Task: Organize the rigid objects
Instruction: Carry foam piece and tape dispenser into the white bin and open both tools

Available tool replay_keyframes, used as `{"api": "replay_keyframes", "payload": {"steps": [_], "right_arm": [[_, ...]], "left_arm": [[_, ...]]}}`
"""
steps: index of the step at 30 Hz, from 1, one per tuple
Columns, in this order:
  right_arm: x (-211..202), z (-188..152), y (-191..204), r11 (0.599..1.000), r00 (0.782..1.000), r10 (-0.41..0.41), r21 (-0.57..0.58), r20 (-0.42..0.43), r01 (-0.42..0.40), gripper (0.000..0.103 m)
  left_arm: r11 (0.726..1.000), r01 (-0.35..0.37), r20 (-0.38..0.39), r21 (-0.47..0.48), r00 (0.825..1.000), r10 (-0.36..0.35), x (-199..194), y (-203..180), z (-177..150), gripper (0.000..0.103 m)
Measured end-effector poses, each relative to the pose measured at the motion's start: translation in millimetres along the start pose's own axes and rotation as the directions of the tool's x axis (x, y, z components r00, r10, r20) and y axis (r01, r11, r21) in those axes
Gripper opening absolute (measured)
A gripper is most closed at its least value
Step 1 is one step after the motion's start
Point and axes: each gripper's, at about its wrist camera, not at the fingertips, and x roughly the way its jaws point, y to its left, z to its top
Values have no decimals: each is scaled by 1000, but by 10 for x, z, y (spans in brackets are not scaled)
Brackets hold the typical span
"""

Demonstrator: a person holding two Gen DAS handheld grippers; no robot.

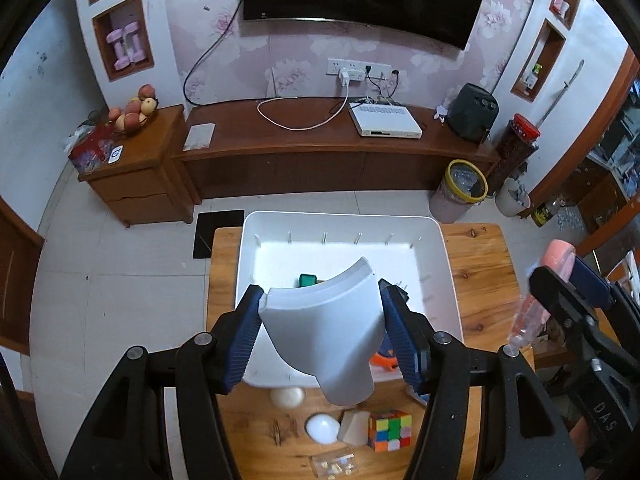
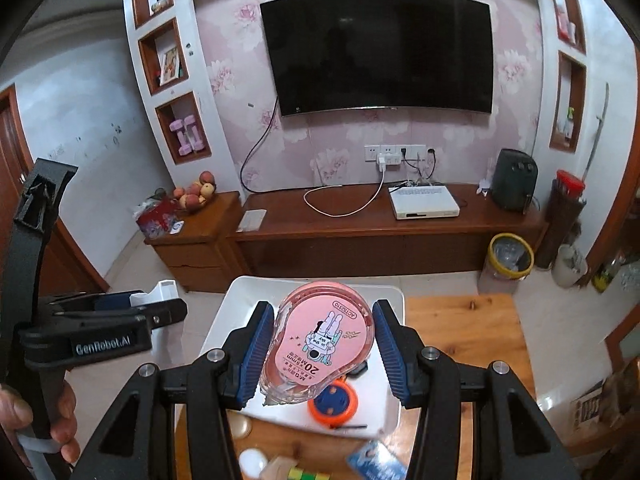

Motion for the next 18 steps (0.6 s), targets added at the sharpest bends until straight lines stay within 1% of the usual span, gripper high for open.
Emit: {"api": "replay_keyframes", "payload": {"steps": [4,9,12,18], "right_arm": [[365,33,48,1000,998,-27,-15,-61,27,52],[825,-136,34,998,987,-67,-16,-147,65,52],[1065,-293,-13,996,974,-94,-20,-205,92,52],[1445,-647,-155,992,935,-127,-20,-332,128,52]], "left_arm": [[999,-11,-31,37,999,12,270,-19,63,63],[998,-16,-85,59,996,21,622,-23,117,63],[997,-24,-112,74,993,32,835,-34,115,63],[996,-26,-170,88,985,41,1166,-62,74,63]]}}
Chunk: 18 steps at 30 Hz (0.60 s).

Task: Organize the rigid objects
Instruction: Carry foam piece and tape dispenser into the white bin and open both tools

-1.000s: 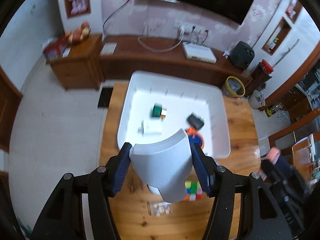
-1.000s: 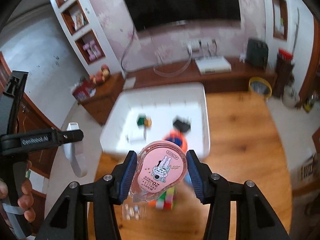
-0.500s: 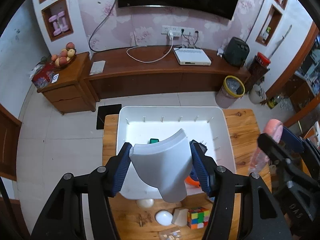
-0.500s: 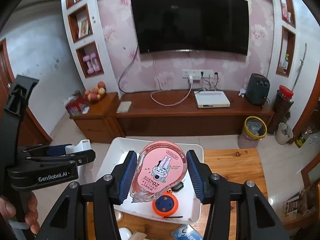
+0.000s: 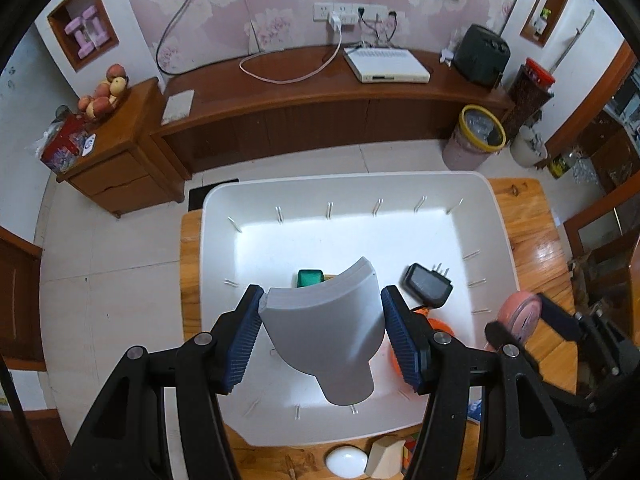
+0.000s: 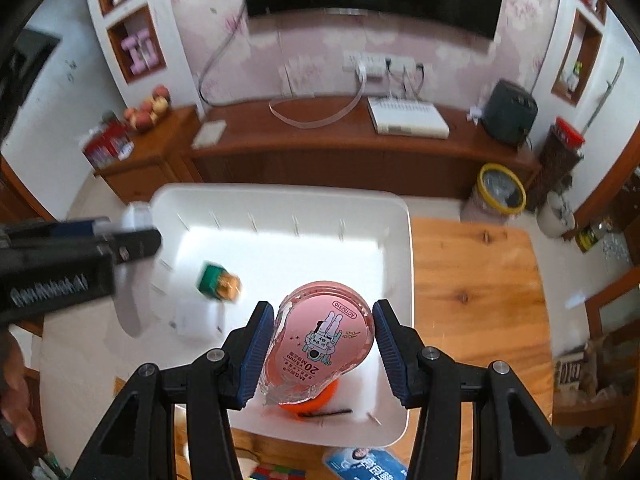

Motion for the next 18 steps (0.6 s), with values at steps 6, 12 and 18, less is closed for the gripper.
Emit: {"api": "replay_keyframes", "payload": {"steps": [6,12,18], "right_arm": [[319,-212,-13,1000,994,6,28,-105,-3,52],[537,-316,27,997,987,32,71,-159,-21,52],[533,-347,22,995,983,57,89,-173,-42,66]], "left_arm": [[1000,8,-70,24,998,-6,340,-53,-54,63],[998,-30,-143,48,989,37,679,-40,-214,64],[999,-19,-158,33,987,24,717,-19,-292,67]]}}
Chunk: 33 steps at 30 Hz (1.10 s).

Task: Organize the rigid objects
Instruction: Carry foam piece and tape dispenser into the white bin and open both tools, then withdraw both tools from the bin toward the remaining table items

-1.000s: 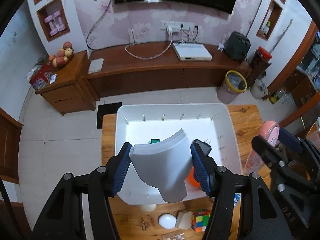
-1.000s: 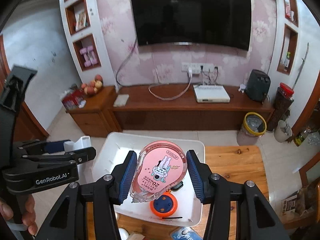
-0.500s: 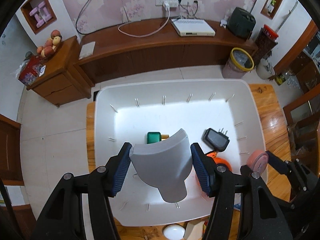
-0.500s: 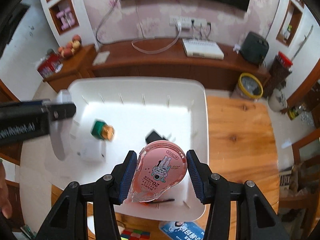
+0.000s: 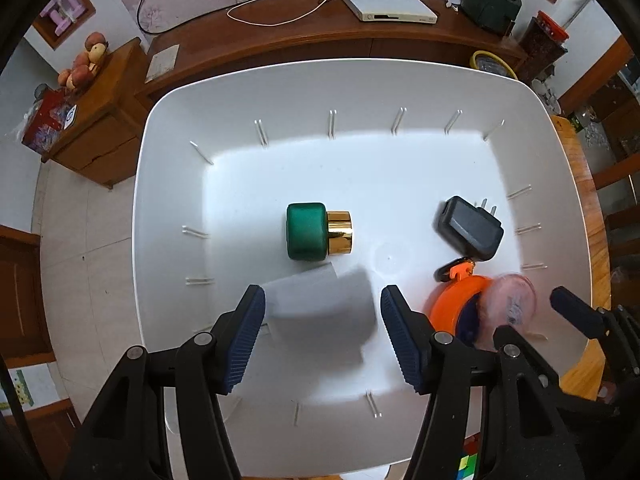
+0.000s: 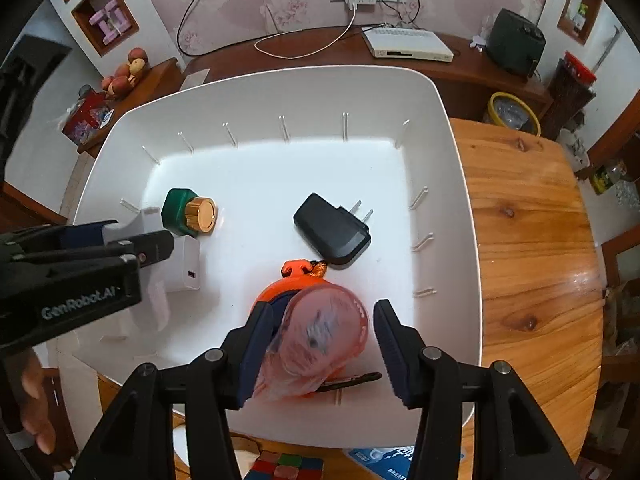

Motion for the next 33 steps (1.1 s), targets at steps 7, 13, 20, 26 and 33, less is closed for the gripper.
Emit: {"api": "replay_keyframes", "payload": {"steps": [7,13,20,26,33], "right_arm": [[-178,-81,-20,999,998,34,6,46,-34,70],[-375,-194,-53,998,994,64,19,85,-66,70],[-648,-340,-99,996,987,89,17,137,-92,70],[-886,-506,-154,994,979,108,8,170,-111,70],[-1189,-731,-198,991,970,130,-13,207,-130,70]], "left_arm": [[1000,2,60,-21,998,0,-215,17,-80,87],[1000,3,104,-13,995,-2,-443,-28,-188,89],[999,-23,160,28,987,18,-742,-191,-372,89],[999,-24,208,44,978,15,-1047,-351,-618,89],[999,-22,273,31,962,13,-1432,-429,-920,89]]}}
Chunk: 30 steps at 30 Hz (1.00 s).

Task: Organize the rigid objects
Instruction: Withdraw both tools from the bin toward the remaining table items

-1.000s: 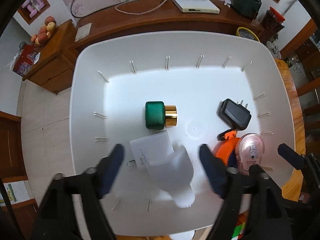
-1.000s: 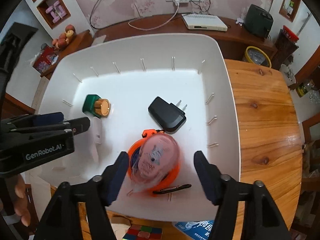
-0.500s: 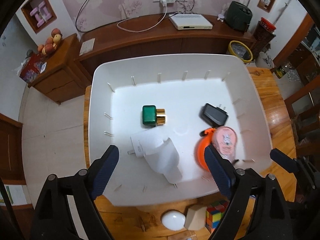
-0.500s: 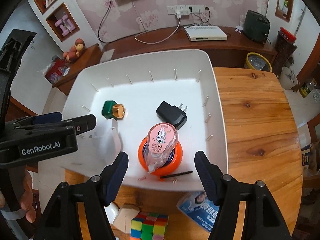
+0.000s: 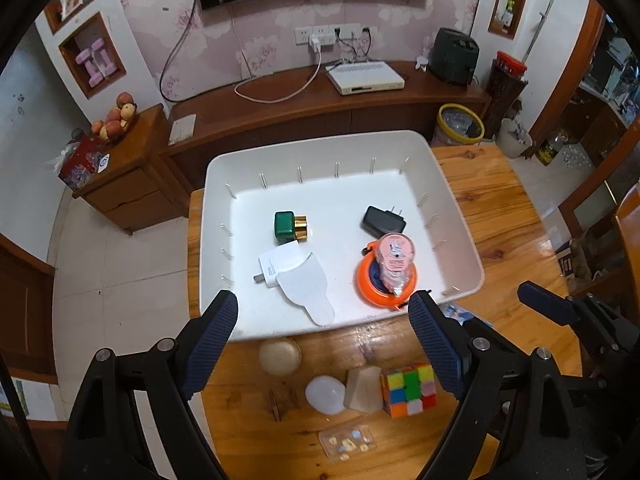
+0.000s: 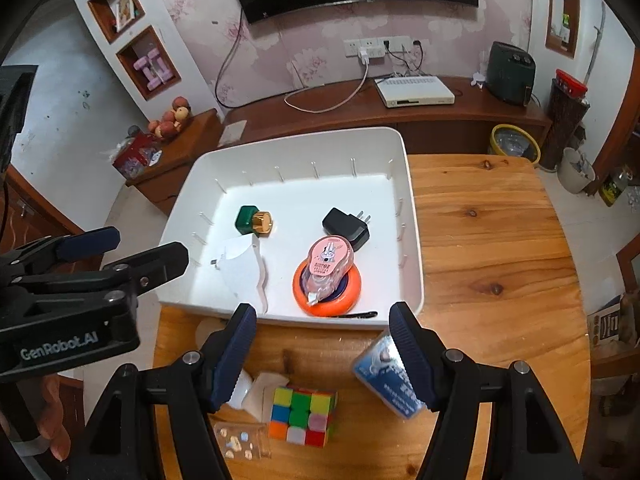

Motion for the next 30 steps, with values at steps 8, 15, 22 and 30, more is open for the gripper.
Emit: {"api": "replay_keyframes", "payload": {"steps": [8,15,22,30], "right_arm": [[-390,-137,38,999,998,31,-33,53,-29,70],[-629,-251,70,997,995,57,-61,79,-52,70],[-784,-369,95,995,992,72,-83,102,-63,75],[-756,-515,91,994,994,72,-90,80,-64,75]], "left_arm": [[1000,-4,48,-28,999,6,-422,-8,-230,89],[999,-15,86,-52,996,19,-704,11,-460,89],[996,-19,93,-92,995,27,-803,61,-720,89],[986,-21,57,-164,998,31,-686,199,-1146,89]]}}
